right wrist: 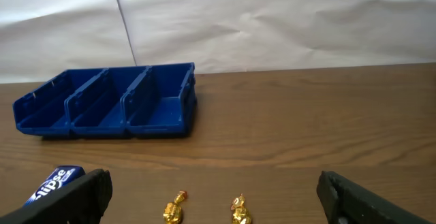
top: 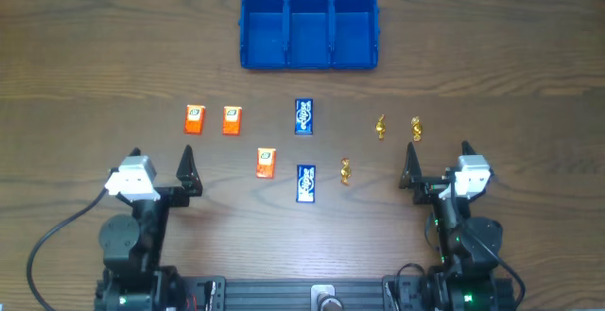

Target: Sort Candies Into Trays

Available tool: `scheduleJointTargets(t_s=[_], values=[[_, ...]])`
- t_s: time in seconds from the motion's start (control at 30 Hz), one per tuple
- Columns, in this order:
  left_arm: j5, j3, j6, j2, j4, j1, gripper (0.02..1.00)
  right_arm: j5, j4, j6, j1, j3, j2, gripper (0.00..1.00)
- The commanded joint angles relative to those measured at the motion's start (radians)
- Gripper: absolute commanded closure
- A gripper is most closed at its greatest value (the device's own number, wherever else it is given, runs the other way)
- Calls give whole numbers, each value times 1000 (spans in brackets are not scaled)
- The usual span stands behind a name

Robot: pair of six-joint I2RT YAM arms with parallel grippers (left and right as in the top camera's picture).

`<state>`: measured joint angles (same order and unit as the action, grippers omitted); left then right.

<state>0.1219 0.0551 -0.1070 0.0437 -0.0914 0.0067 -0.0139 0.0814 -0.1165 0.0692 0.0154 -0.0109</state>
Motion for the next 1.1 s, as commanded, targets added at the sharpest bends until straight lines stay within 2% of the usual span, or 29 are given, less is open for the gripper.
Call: scheduleJointTargets(t_s=[0.03, 0.1, 0.27, 0.5, 0.8, 1.1], values=[[1, 319, 50, 344, -104, 8, 23, 9, 0, 17, -5, -8, 8, 3], [2, 552, 77, 621, -214, 8, 20, 9, 0, 16, -5, -8, 8, 3], [15, 897, 119, 1088, -416, 8, 27, 9, 0, 16, -5, -8, 8, 3], [94, 1093, 194, 1550, -521, 8, 29, 9, 0, 17, -5, -8, 8, 3], [105, 1093, 205, 1763, -497, -11, 25, 9, 0, 16, -5, -8, 8, 3], [31, 1093, 204, 1830, -496, -14, 34, 9, 0, 17, -5, -8, 8, 3]])
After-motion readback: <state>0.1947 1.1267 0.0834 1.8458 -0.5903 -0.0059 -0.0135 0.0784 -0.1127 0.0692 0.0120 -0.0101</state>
